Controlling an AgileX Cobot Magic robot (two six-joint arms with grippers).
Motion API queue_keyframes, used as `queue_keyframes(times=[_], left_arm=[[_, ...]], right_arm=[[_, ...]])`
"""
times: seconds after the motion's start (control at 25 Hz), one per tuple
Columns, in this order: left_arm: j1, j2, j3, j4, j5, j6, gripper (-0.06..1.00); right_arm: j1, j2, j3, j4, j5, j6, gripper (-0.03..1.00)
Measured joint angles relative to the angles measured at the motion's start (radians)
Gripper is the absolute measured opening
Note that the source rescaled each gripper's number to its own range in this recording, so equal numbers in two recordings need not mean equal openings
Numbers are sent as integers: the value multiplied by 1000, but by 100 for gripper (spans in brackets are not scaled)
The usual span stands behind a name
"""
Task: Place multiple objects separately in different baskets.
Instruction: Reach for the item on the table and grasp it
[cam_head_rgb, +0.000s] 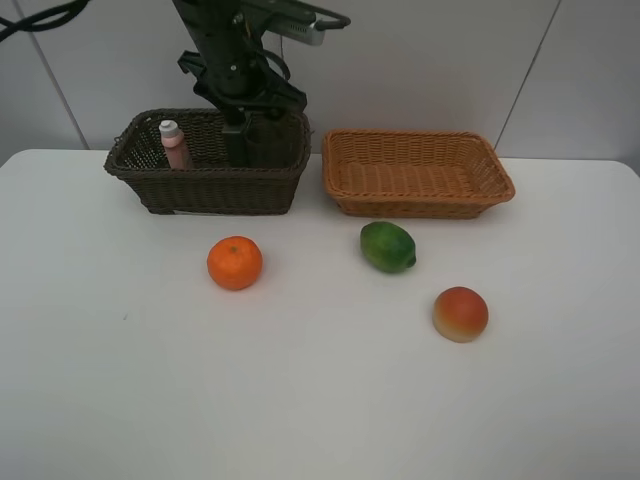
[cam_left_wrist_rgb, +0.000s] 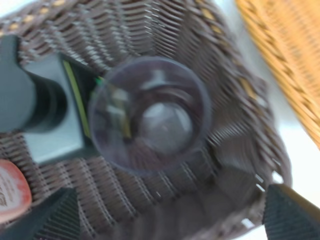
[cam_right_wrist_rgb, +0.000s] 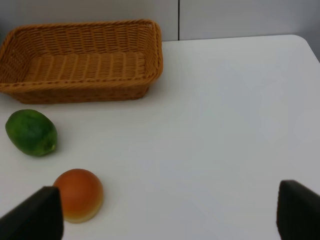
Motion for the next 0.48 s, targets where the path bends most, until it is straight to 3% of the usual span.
queue_keyframes(times=[0.24, 0.48], left_arm=[[-54, -42, 1, -68, 135, 44, 95], [-86, -109, 103, -84, 139, 31, 95]], right_arm=[[0, 0, 0, 0, 0, 0, 79], [0, 0, 0, 0, 0, 0, 79]])
